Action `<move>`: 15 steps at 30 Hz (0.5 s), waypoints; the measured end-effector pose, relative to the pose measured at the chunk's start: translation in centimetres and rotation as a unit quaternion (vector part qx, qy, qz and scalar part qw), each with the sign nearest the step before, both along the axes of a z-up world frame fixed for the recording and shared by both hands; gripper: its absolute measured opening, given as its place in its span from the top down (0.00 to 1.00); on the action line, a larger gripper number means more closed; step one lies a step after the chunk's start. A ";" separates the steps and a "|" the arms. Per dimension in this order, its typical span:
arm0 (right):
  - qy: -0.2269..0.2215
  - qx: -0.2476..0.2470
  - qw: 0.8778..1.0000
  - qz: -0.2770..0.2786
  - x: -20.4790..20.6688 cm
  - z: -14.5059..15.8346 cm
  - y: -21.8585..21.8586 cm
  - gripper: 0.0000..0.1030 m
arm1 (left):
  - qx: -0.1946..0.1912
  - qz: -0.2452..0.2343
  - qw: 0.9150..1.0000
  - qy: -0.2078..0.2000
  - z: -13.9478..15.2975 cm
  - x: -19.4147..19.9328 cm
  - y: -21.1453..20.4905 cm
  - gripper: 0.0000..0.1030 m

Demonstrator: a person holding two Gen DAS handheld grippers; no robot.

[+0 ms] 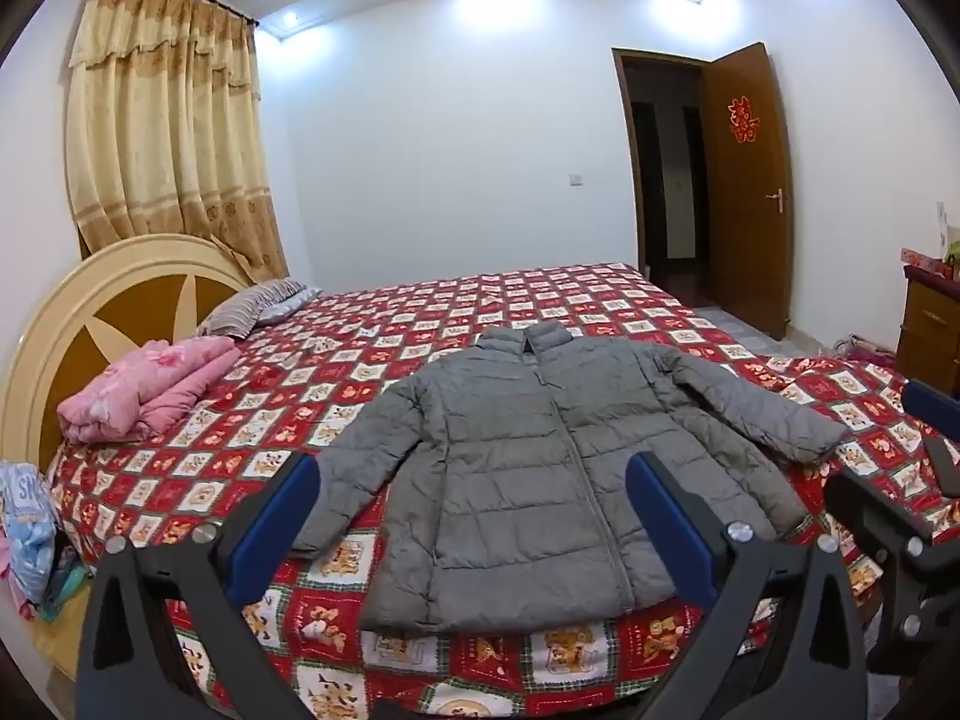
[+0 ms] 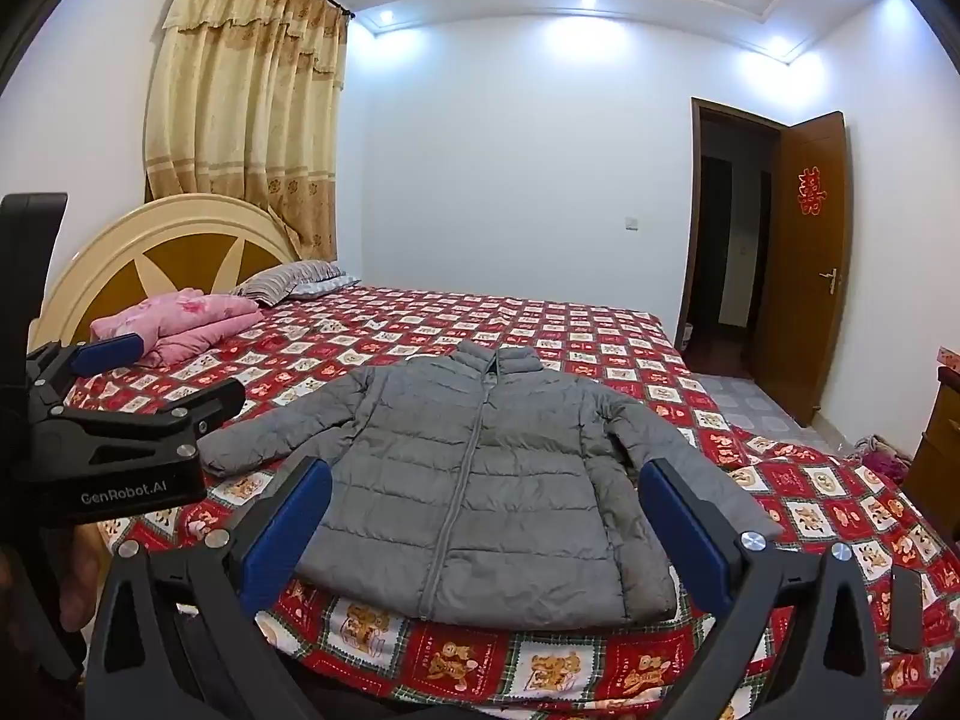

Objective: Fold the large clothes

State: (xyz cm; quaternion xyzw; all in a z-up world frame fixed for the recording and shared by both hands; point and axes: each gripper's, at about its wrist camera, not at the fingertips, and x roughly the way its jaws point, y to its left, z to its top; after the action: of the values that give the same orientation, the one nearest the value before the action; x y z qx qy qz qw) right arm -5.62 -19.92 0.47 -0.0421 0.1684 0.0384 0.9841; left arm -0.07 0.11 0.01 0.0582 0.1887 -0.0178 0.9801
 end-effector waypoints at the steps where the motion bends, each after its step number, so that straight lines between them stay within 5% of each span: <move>1: 0.005 -0.002 1.000 0.000 0.0 0.0 0.0 0.01 | 0.001 -0.002 1.000 -0.002 0.0 -0.1 -0.1 0.00; 8: -0.010 0.007 1.000 -0.002 -1.1 -0.3 0.1 0.01 | 0.016 0.024 0.999 -0.015 -0.5 -2.0 -4.0 0.00; 15: -0.001 0.001 1.000 0.001 -0.5 -0.4 0.5 0.01 | -0.011 0.017 1.000 -0.004 -0.5 0.1 -1.2 0.00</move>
State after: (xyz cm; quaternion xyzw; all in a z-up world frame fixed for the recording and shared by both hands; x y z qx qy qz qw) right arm -6.16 -19.38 0.08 -0.0412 0.1675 0.0398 0.9842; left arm 0.06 -1.12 -0.54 0.0447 0.1859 -0.0029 0.9815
